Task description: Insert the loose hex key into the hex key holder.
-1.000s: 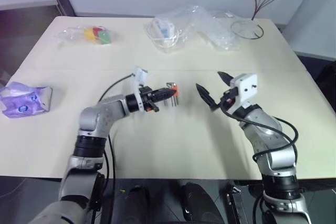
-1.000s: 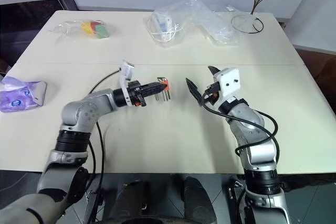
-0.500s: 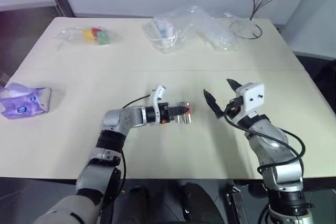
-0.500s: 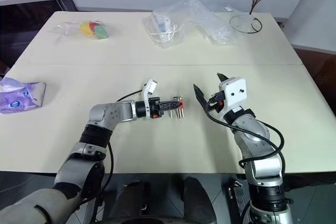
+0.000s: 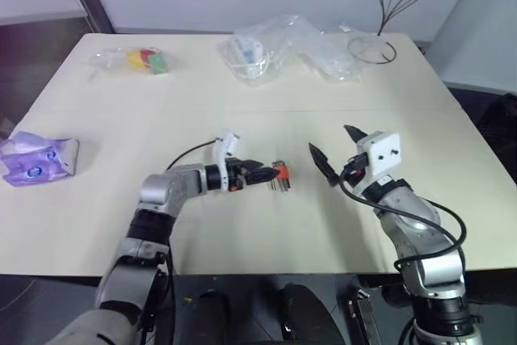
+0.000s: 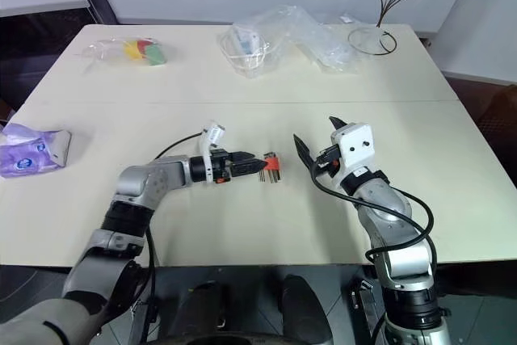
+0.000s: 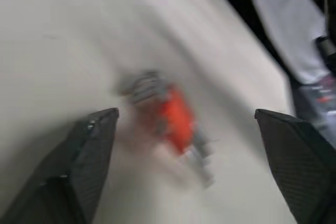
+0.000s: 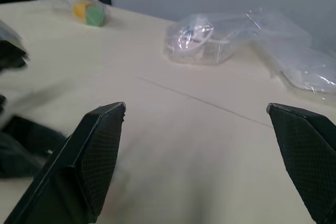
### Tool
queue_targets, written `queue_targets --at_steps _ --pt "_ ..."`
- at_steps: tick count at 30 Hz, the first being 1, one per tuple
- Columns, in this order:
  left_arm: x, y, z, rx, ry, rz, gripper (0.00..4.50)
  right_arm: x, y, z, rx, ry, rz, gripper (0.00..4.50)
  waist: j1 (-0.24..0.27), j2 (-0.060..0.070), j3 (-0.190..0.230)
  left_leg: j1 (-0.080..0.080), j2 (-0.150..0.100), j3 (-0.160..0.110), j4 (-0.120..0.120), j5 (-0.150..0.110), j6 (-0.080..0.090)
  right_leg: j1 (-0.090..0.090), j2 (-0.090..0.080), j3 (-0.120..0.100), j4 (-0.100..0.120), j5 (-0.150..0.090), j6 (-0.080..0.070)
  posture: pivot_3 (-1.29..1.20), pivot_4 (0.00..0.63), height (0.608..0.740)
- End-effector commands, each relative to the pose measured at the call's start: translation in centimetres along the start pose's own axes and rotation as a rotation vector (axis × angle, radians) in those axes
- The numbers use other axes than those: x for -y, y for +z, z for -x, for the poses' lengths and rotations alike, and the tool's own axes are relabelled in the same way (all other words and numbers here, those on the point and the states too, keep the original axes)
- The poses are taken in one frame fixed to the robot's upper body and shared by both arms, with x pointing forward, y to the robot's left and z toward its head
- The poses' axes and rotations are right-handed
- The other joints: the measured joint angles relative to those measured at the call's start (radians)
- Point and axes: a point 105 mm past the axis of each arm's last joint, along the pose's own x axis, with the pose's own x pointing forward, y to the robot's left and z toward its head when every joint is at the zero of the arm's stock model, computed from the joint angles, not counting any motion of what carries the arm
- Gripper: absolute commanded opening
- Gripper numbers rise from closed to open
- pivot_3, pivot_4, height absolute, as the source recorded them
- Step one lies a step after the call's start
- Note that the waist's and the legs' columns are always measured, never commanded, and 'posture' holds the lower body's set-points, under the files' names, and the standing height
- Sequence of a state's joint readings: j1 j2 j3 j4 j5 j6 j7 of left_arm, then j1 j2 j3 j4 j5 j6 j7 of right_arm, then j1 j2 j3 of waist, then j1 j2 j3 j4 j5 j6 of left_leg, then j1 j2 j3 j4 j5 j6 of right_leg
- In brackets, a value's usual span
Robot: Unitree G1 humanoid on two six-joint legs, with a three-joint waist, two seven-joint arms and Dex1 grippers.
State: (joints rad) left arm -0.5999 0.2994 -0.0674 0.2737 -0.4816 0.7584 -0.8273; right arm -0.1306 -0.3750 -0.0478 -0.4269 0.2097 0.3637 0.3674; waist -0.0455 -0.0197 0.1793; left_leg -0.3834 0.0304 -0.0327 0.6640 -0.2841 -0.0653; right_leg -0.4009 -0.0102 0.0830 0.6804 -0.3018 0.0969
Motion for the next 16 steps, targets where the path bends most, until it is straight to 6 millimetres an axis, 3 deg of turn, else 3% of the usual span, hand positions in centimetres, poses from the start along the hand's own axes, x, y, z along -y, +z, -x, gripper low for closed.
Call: queue_targets --at_steps 1,9,16 --pt "-0.9 2.5 2.5 0.063 0.105 -0.202 4.47 -0.3 0.6 0.5 -0.026 0.104 0.074 4.50 0.002 0.000 0.000 -0.001 0.000 0.000 0.000 0.000 0.000 0.000 0.000 0.000 0.000 0.000 0.000 0.00 0.150 0.740" --pt "0.4 4.0 6.1 0.075 0.120 -0.445 4.47 -0.8 -0.9 3.1 -0.238 0.400 0.213 4.50 0.018 0.000 0.001 -0.006 0.000 0.000 0.001 0.000 0.000 -0.003 -0.001 -0.001 -0.003 0.000 0.000 0.00 0.150 0.740" --pt "3.5 3.1 9.5 0.006 0.022 -0.583 4.47 0.2 0.5 4.7 -0.328 0.551 0.278 4.50 0.016 0.000 0.001 -0.006 0.001 0.000 0.000 0.000 0.000 -0.002 -0.001 -0.001 -0.005 0.000 0.000 0.00 0.150 0.740"
